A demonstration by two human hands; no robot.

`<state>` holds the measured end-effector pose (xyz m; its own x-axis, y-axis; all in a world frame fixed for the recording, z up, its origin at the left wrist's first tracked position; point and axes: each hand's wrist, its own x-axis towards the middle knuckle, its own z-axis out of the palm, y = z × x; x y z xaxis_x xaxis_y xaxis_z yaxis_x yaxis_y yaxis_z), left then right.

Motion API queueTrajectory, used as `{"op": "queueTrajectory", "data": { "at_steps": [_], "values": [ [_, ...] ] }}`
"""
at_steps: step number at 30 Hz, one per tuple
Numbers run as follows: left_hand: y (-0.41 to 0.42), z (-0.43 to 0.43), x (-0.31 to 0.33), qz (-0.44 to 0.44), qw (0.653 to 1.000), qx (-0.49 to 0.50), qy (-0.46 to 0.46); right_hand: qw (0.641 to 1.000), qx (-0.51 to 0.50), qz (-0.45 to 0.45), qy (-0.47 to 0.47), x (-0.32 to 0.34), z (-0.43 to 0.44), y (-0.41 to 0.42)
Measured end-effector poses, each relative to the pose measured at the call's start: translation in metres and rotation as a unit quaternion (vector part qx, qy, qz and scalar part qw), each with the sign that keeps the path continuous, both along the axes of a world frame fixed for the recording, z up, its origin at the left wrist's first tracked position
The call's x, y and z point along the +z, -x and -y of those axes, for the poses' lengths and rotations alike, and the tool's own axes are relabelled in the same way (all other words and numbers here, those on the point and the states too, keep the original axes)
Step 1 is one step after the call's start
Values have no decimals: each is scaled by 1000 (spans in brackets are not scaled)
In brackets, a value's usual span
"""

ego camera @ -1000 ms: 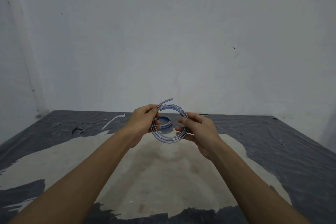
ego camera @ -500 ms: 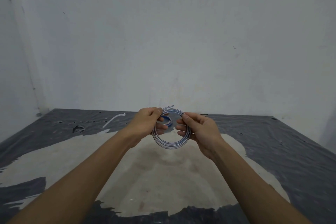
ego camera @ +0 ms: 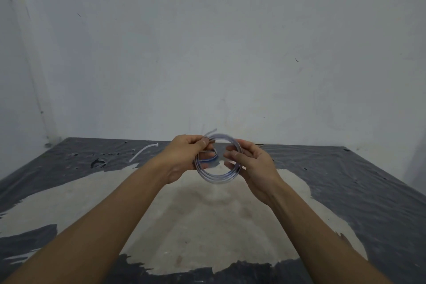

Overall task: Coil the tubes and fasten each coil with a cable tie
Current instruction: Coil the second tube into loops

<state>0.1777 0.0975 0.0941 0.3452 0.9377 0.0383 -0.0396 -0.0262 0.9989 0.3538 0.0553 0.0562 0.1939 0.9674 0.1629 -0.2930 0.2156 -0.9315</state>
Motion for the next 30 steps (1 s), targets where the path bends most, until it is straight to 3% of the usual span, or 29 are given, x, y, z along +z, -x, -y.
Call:
{"op": "queueTrajectory", "data": {
  "at_steps": [4,8,13,19,23,26,30],
  "values": [
    [1,-5,3,71,995,40,50,998,42,35,26,-3,4,0],
    [7,-10,-1,1,998,26,53,999,0,40,11,0,1,2],
    [7,-13,-10,-119,990,57,-44,993,43,109,31,-5,1,9],
    [11,-8,-7,-29,999,41,21,982,83,143,90,-15,6,3],
    [4,-4,-5,-147,985,70,-61,985,64,149,59,-14,3,11],
    [3,2,-1,-237,962,27,-130,982,8,191,-13,-4,0,15],
    [7,1,0,-234,955,-2,-181,975,18,215,-48,6,-2,13]
  ]
}}
